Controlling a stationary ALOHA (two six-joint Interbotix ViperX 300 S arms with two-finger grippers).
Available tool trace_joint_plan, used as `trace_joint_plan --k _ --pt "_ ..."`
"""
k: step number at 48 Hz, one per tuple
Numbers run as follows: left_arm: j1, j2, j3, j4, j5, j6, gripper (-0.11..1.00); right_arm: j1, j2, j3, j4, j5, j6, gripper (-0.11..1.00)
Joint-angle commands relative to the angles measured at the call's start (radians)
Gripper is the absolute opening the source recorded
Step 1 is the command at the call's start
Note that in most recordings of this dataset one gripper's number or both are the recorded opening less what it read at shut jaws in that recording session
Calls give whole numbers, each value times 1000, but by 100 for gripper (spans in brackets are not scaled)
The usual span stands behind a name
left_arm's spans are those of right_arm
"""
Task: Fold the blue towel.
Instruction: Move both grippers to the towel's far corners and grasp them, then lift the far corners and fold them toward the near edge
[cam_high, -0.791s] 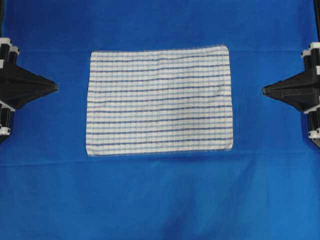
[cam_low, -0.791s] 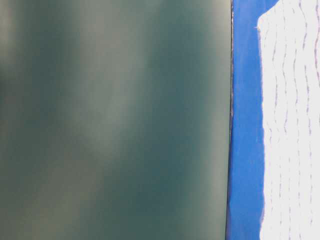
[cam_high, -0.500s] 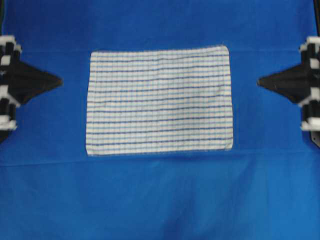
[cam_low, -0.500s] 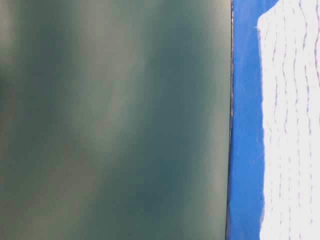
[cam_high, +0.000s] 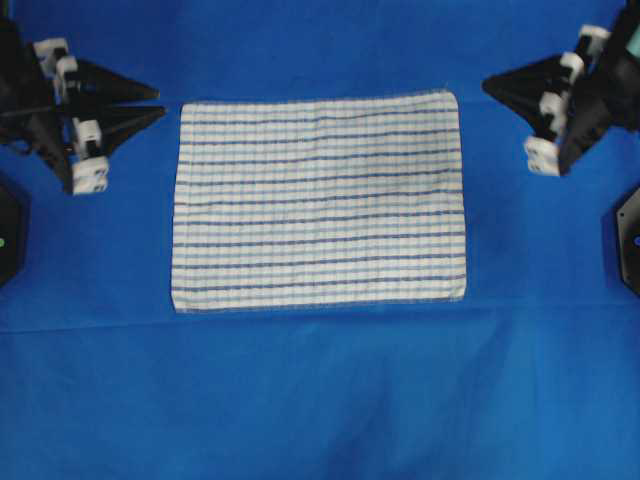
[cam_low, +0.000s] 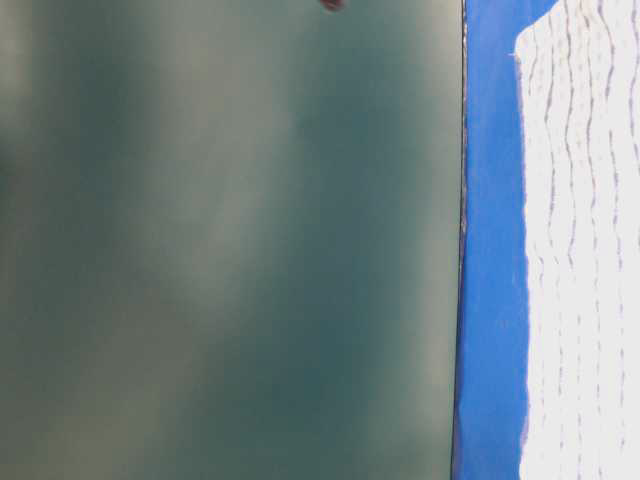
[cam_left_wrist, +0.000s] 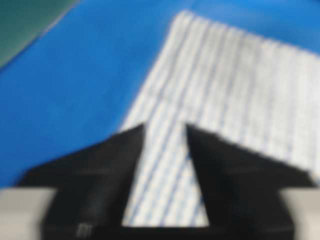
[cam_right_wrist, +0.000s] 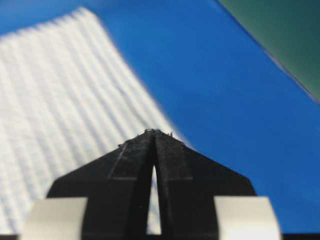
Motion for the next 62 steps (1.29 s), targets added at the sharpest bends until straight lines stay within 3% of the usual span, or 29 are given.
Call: trace_joint_plan --k 1,7,10,15,29,40,52,57,62 --pt "41 52 -8 -3 -28 -2 44 -38 83 -46 0 -2 -2 22" --pt "80 156 -15 -3 -54 -2 80 -71 196 -84 -8 -2 -11 58" --pt "91 209 -21 -3 -75 -2 90 -87 256 -103 -12 -2 -12 66" --pt "103 290 -38 0 -117 0 87 -115 356 -133 -17 -6 -15 59" --pt "176 517 -87 0 -170 3 87 -143 543 -201 -29 -23 -17 59" --pt "212 634 -123 2 -179 21 86 -152 603 -209 -37 -26 -20 59" --pt "216 681 -129 2 -172 23 77 -160 627 -204 -46 -26 -20 57" --pt "219 683 -129 2 -138 23 61 -158 627 -207 -51 -21 -20 47" --pt "219 684 -133 2 -103 23 40 -158 629 -207 -57 -17 -20 19"
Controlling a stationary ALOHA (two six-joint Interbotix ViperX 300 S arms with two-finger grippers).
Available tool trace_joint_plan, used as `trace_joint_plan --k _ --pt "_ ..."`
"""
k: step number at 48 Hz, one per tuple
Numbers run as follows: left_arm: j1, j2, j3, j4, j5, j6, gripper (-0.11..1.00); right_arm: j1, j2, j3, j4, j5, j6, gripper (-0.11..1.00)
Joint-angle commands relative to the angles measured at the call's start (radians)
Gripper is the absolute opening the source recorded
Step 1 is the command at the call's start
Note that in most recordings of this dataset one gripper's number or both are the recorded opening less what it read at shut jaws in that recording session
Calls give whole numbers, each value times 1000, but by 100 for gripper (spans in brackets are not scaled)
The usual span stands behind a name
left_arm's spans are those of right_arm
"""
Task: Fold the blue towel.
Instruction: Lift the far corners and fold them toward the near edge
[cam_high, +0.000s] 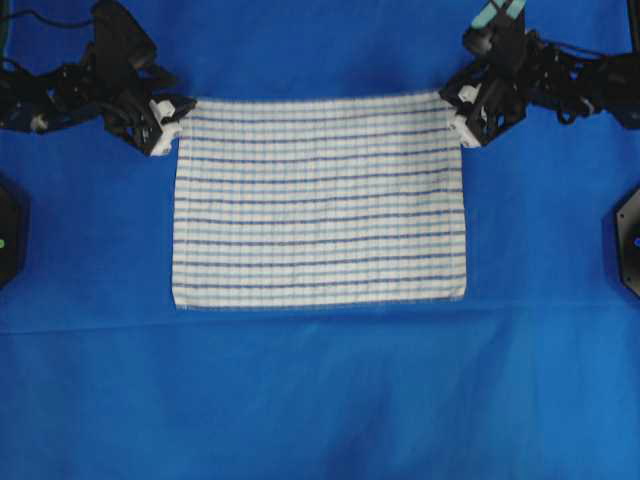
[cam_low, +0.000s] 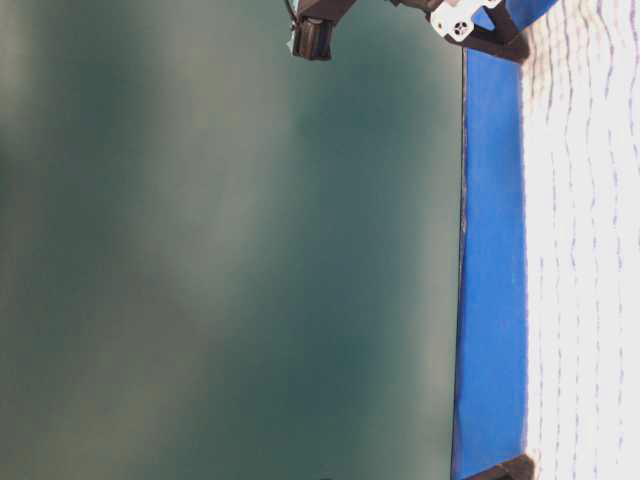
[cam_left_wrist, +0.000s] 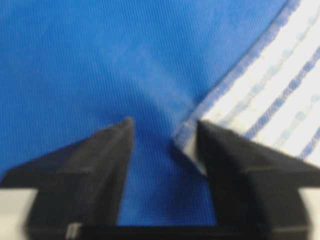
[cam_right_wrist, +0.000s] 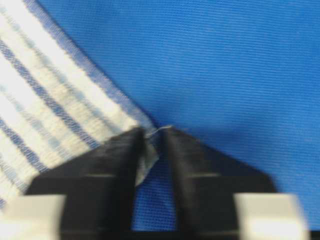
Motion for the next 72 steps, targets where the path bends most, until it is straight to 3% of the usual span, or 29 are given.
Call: trace_joint_plan --k 1,3,6,12,33,51,61,72 --pt "-3 -2 -8 3 31 0 36 -2 -8 -12 -3 0 -2 13" --pt "-3 -2 -8 5 32 0 26 0 -8 -11 -3 0 0 5" --pt "-5 -2 -5 8 32 3 15 0 -8 -11 -3 0 0 5" --pt "-14 -5 -8 8 32 21 6 2 -9 -11 -2 3 6 5" --pt "-14 -92 -104 8 106 89 6 -11 -117 -15 5 3 14 5" --pt "-23 -212 -63 8 155 75 6 -2 -179 -3 8 15 17 5" --pt "-107 -238 -32 8 160 74 6 66 -222 32 14 21 29 5" --pt "-282 -278 20 5 153 69 6 225 -336 129 38 21 75 5"
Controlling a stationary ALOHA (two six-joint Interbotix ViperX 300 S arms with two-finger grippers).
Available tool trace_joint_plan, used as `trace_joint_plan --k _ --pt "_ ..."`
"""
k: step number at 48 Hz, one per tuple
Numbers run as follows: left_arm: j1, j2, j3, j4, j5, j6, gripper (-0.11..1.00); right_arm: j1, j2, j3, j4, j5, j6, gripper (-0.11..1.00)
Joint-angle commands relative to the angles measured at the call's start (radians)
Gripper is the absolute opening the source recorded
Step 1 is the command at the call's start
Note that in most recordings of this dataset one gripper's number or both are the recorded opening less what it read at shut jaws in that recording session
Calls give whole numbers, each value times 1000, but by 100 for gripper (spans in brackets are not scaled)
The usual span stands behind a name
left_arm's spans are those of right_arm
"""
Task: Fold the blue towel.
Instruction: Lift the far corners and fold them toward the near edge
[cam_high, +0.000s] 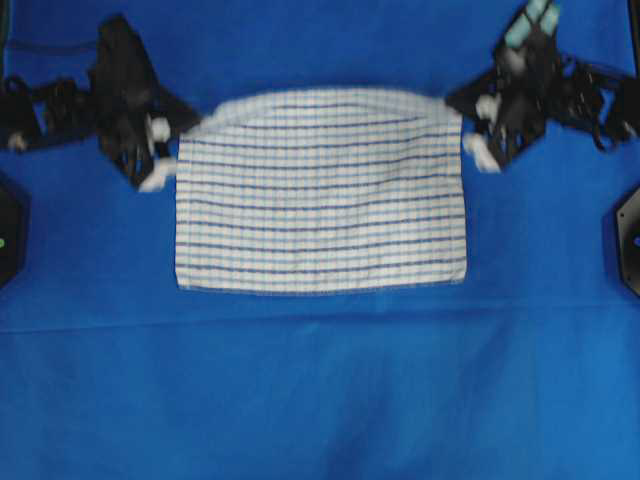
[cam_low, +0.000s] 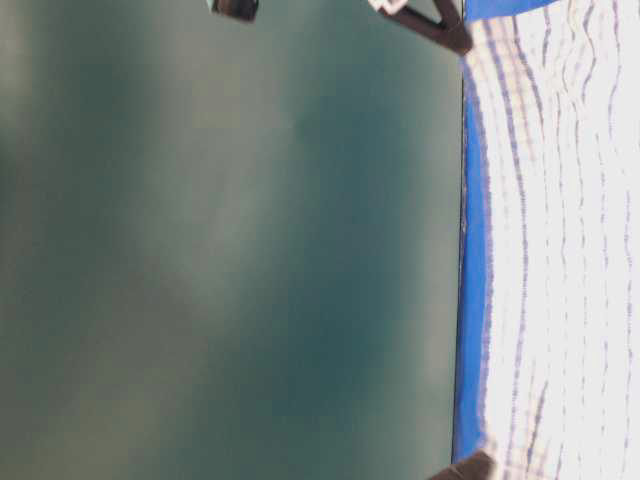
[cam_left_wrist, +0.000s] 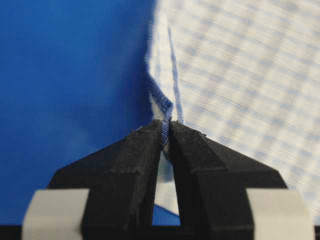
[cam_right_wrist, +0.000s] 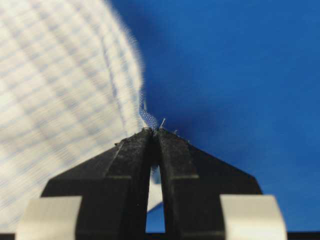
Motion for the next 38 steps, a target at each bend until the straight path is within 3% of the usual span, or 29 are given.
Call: trace_joint_plan --k 1,6,16,27,38 --pt "-75 -31 6 -3 -8 -3 6 61 -60 23 11 -3 14 5" --pt "-166 -52 23 -5 -8 -23 6 149 -110 63 23 -5 54 5" --pt "-301 -78 49 -5 -3 -127 6 304 -156 98 28 -3 126 5" --pt "-433 -95 75 -5 0 -225 6 417 -153 98 29 17 190 5" --pt "-529 -92 77 -5 0 -256 6 491 -146 97 28 29 224 5"
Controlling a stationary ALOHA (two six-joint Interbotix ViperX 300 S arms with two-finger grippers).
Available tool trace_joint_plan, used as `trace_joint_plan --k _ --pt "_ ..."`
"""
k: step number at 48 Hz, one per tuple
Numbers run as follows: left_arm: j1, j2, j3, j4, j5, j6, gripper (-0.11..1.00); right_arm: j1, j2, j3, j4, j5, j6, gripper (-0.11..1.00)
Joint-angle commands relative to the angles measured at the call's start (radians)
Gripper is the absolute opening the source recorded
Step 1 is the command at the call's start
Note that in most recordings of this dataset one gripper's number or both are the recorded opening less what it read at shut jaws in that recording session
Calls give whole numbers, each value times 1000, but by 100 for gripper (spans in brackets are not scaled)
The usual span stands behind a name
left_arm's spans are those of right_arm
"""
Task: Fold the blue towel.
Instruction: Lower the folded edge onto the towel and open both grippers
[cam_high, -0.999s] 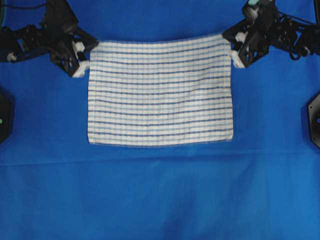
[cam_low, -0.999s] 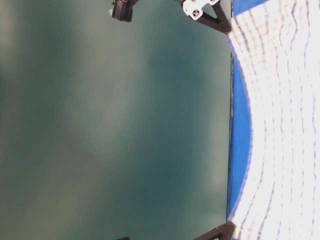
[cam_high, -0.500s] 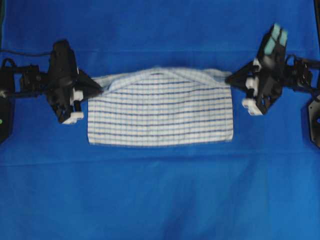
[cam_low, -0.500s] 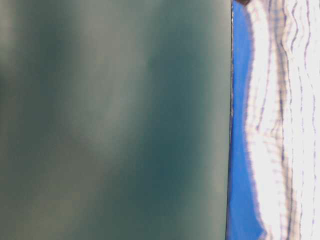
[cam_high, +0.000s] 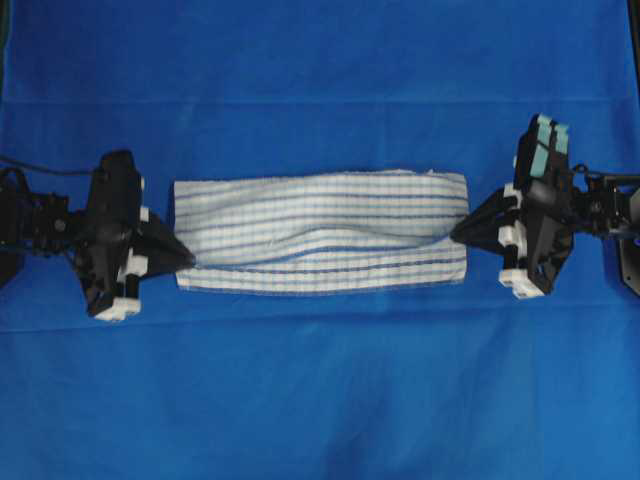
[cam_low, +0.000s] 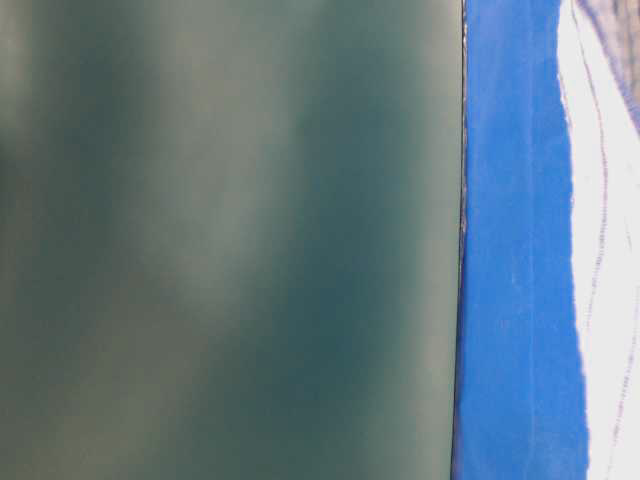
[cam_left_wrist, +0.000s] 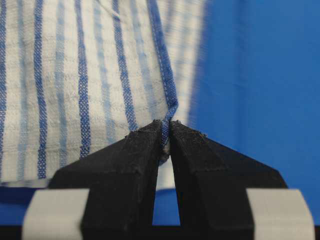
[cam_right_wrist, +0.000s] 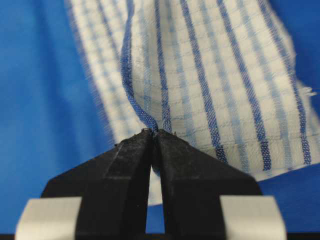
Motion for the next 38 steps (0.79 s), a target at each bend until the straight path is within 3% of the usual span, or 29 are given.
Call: trace_joint_plan --k 1,10,29,33,38 --pt "-29 -6 -6 -2 -3 -6 6 23 -3 -9 2 2 3 5" --pt "-63 -6 -5 -2 -3 -34 6 38 11 -14 14 15 3 5" --pt "-61 -3 -5 -2 0 -32 6 49 81 -63 26 71 3 5" --pt "-60 -3 -8 -2 0 -32 14 49 92 -74 26 75 3 6" --pt "-51 -2 -9 -2 0 -31 34 49 100 -81 26 75 3 10"
